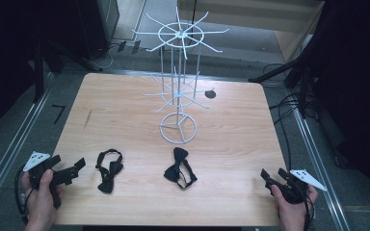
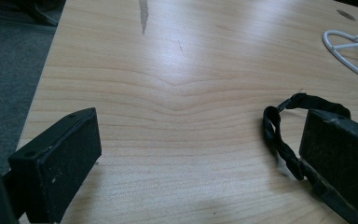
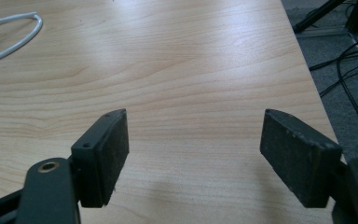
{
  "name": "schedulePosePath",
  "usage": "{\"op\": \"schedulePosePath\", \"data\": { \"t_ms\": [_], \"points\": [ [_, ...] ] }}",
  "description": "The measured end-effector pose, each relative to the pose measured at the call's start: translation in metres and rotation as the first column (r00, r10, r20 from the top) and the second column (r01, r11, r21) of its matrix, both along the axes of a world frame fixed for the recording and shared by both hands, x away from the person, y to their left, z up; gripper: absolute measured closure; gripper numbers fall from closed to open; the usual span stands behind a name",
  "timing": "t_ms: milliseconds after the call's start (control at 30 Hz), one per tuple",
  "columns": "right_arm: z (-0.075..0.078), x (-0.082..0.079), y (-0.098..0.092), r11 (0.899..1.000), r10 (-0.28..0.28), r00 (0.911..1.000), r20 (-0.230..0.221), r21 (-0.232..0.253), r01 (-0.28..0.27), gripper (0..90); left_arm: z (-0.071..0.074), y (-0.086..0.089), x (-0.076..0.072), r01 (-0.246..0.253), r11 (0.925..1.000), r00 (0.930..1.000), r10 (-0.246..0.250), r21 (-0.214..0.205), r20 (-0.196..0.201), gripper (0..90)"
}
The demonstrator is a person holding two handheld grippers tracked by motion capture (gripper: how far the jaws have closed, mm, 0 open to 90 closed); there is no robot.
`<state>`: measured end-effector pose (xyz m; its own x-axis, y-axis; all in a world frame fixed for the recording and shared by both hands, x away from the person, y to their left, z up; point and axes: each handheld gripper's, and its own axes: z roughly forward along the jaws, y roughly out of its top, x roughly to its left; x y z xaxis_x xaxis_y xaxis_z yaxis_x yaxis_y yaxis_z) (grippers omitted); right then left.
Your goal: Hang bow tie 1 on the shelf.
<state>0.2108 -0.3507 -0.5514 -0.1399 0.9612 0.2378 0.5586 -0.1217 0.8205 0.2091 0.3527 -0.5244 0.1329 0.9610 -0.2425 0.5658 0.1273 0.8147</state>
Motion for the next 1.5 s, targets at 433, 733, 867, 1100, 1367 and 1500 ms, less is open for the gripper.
{"op": "schedulePosePath", "data": {
  "t_ms": [433, 733, 867, 1100, 1367, 1500],
  "points": [
    [0.015, -0.005, 0.023, 1.000, 0.030, 0.9974, 0.066, -0.010, -0.030, 34.7, 0.000, 0.000, 0.000, 0.006, 1.0000, 1.0000, -0.006, 0.005, -0.003, 0.0],
    [0.020, -0.005, 0.042, 0.998, 0.058, 0.9954, 0.076, -0.003, -0.058, 37.1, 0.000, 0.000, 0.001, 0.010, 0.9999, 0.9999, -0.010, 0.005, -0.003, 0.0],
    [0.023, -0.006, 0.054, 0.997, 0.077, 0.9938, 0.080, 0.004, -0.078, 39.6, 0.000, -0.001, 0.002, 0.011, 0.9999, 0.9999, -0.011, 0.007, -0.006, 0.0],
    [0.025, -0.004, 0.067, 0.994, 0.108, 0.9907, 0.082, 0.001, -0.109, 41.2, 0.000, -0.001, 0.002, 0.013, 0.9999, 0.9999, -0.013, 0.006, -0.005, 0.0],
    [0.027, -0.001, 0.082, 0.993, 0.119, 0.9900, 0.076, 0.000, -0.119, 43.4, 0.000, -0.001, 0.002, 0.015, 0.9999, 0.9999, -0.015, 0.008, -0.006, 0.0],
    [0.027, 0.001, 0.087, 0.991, 0.133, 0.9884, 0.074, -0.005, -0.133, 44.6, 0.000, -0.001, 0.002, 0.015, 0.9999, 0.9999, -0.015, 0.009, -0.007, 0.0]
  ]
}}
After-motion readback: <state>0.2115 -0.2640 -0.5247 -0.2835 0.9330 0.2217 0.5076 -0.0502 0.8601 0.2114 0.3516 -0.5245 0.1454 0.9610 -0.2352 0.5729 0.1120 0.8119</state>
